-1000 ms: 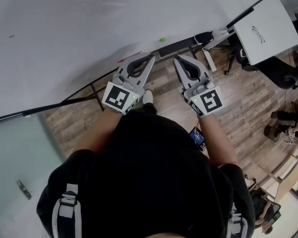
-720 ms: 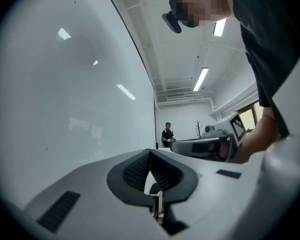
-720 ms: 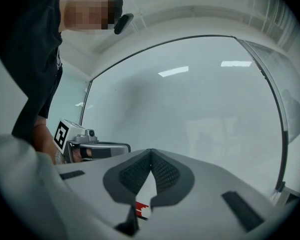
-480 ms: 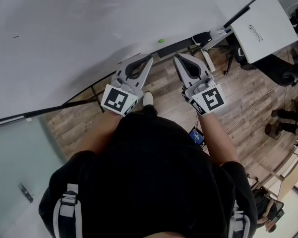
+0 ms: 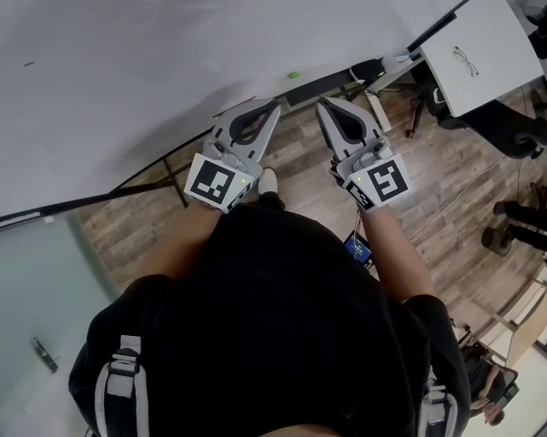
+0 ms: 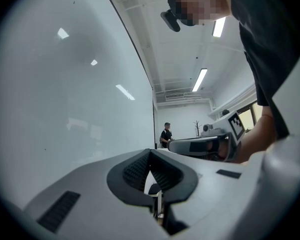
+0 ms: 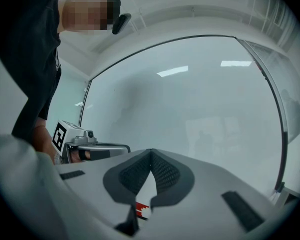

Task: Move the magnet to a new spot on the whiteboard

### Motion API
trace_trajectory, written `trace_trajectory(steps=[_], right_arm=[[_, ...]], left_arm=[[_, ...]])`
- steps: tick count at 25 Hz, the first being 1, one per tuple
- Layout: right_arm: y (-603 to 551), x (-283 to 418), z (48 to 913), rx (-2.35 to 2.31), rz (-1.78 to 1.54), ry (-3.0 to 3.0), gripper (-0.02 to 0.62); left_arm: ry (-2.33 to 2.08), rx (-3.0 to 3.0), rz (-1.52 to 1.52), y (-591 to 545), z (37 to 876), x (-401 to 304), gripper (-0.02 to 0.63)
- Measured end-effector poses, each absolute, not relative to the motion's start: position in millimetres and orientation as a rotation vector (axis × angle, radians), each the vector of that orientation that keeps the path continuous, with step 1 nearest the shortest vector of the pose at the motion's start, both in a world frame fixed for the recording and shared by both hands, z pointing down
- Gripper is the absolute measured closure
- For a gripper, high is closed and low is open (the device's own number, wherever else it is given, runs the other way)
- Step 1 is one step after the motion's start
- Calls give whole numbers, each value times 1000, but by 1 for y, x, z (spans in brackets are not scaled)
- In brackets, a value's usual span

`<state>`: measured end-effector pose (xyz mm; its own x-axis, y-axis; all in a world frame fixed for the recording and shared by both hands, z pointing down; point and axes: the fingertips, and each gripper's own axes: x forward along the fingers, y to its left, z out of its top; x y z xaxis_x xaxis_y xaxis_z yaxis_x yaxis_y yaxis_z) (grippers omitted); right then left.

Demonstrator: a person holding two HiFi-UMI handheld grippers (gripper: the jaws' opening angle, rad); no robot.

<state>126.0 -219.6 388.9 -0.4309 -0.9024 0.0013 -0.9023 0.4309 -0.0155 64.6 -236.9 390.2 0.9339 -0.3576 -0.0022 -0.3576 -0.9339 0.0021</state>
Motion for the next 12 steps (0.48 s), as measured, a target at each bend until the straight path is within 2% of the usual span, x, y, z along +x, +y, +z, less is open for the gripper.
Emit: trace_trajectory(steps=[12], right_arm=[[-223, 132, 389, -1687, -1, 2646, 595]], left_arm=[[-556, 3095, 3, -241, 389, 73, 604]])
